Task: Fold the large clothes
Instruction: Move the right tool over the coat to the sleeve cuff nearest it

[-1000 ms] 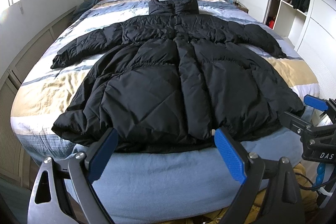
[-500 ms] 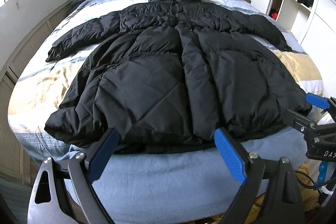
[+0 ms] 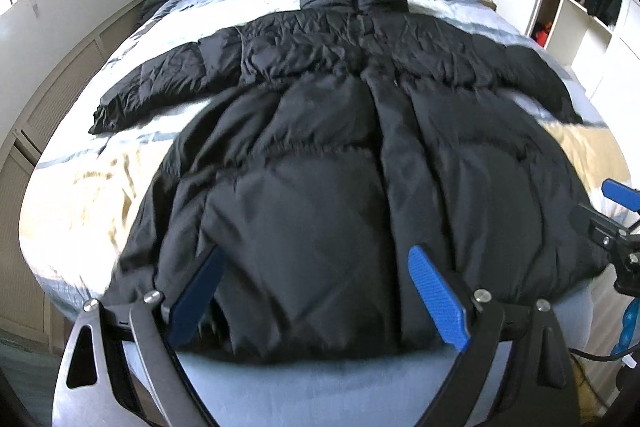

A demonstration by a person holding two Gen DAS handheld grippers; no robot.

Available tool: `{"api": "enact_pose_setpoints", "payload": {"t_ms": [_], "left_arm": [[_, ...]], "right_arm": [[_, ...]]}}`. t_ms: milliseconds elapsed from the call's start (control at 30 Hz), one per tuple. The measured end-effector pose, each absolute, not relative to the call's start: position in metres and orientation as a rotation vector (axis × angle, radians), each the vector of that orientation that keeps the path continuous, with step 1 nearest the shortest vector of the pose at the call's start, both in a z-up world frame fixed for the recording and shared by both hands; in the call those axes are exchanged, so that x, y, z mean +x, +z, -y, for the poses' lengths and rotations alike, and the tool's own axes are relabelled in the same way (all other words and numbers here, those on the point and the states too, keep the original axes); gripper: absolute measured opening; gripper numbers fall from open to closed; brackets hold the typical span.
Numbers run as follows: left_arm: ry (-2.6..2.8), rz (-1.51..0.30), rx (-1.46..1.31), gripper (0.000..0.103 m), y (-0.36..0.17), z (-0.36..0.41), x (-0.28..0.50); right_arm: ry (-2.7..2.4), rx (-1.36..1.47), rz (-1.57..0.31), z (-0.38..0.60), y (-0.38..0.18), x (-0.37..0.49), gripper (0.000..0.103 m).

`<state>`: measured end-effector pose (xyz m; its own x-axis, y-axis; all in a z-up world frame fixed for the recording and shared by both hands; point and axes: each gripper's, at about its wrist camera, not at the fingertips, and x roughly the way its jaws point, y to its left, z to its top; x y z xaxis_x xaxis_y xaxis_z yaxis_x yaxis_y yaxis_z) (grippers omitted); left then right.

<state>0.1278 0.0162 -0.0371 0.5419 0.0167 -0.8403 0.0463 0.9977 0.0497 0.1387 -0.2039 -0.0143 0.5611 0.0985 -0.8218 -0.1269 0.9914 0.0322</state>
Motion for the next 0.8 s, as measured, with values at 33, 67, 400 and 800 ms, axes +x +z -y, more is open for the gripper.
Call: {"api": "enact_pose_setpoints", "payload": {"t_ms": [33, 67, 400, 800], "left_arm": [[-0.012, -0.994, 0.072, 0.094, -0.034, -0.017, 0.135], [-0.006, -0.988, 0.077, 0.094, -0.03, -0.017, 0.144], [0.013, -0.873, 0.095, 0.094, 0.024, -0.011, 0.226], [0.018, -0.721, 0.17, 0.094, 0.059, 0.025, 0.313]], "right_arm": [[0.129, -0.032, -0.958, 0.206, -0.011, 0.146, 0.103], [0.125, -0.032, -0.949, 0.208, -0.007, 0.153, 0.103], [0.056, -0.021, -0.842, 0.234, 0.042, 0.227, 0.103], [-0.091, 0.027, -0.729, 0.289, 0.081, 0.323, 0.103]]}}
